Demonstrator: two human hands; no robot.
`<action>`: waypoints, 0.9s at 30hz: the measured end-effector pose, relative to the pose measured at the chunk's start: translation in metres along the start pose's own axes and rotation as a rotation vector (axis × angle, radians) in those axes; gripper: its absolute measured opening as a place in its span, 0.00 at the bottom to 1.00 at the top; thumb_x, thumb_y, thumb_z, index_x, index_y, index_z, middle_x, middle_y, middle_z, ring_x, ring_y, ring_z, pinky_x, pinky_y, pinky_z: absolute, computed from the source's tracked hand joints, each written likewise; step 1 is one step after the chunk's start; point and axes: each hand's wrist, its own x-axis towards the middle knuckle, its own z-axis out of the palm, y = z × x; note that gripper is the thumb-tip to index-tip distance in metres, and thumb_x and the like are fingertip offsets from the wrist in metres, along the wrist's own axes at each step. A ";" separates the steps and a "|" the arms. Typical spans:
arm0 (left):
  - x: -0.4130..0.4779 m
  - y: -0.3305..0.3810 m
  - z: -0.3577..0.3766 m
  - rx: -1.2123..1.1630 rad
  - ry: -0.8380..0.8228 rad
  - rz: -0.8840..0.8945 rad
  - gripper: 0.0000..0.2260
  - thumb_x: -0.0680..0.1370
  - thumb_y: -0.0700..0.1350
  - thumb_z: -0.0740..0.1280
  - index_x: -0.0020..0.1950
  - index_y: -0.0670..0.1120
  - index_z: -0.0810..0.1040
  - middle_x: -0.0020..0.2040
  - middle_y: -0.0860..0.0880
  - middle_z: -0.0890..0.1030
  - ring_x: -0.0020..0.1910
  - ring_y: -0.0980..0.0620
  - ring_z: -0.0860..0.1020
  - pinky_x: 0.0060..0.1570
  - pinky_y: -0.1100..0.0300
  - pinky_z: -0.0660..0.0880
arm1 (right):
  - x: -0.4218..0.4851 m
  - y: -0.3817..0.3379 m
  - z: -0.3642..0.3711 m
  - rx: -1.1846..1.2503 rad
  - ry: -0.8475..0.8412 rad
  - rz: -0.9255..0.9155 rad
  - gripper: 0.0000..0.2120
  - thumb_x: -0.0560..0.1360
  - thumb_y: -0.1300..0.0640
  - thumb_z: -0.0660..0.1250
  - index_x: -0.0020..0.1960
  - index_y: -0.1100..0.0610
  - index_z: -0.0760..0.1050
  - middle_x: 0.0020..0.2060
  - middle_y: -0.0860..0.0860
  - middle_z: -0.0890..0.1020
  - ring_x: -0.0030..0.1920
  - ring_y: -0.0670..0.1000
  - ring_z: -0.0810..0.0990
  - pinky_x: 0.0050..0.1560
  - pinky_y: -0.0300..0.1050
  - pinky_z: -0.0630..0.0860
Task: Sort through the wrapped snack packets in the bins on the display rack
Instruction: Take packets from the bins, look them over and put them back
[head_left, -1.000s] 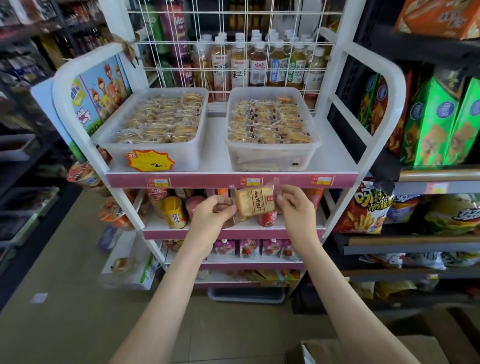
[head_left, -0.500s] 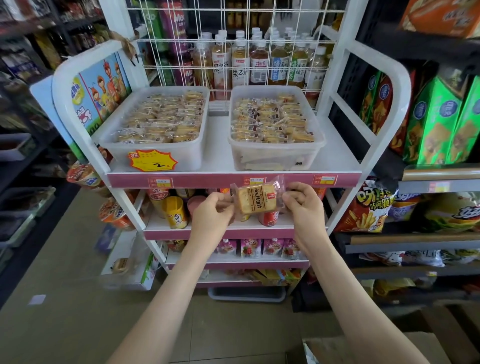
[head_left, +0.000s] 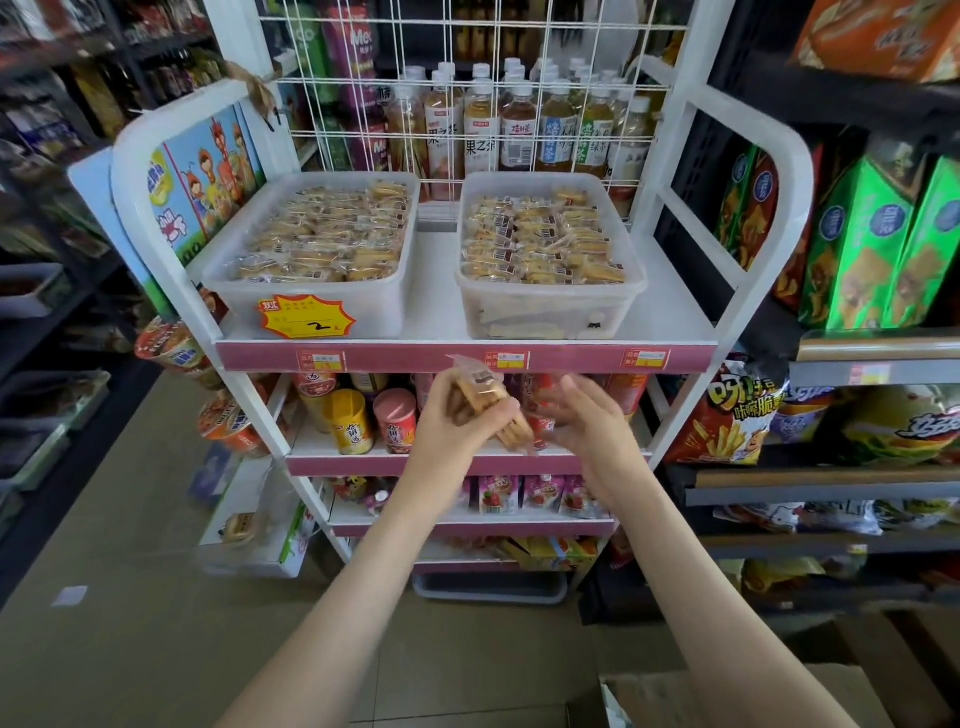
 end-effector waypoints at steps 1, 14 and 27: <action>0.000 -0.002 -0.001 -0.176 -0.040 -0.003 0.17 0.71 0.37 0.73 0.57 0.46 0.73 0.50 0.48 0.81 0.51 0.51 0.80 0.47 0.64 0.78 | -0.001 0.002 0.000 -0.031 -0.068 0.090 0.16 0.80 0.50 0.60 0.63 0.58 0.74 0.53 0.56 0.81 0.56 0.56 0.80 0.57 0.54 0.77; -0.013 -0.002 -0.012 -0.146 -0.112 -0.147 0.31 0.66 0.38 0.73 0.67 0.50 0.71 0.61 0.46 0.79 0.59 0.47 0.80 0.62 0.49 0.75 | -0.003 0.008 0.002 -0.063 0.060 0.033 0.06 0.79 0.63 0.62 0.50 0.61 0.79 0.45 0.56 0.84 0.47 0.55 0.83 0.51 0.52 0.81; -0.020 0.007 -0.017 -0.039 -0.036 -0.097 0.24 0.75 0.30 0.67 0.65 0.53 0.74 0.57 0.47 0.83 0.58 0.47 0.80 0.56 0.51 0.79 | -0.017 -0.008 -0.008 0.036 0.017 -0.137 0.10 0.79 0.67 0.61 0.47 0.58 0.80 0.34 0.51 0.83 0.35 0.49 0.79 0.40 0.42 0.78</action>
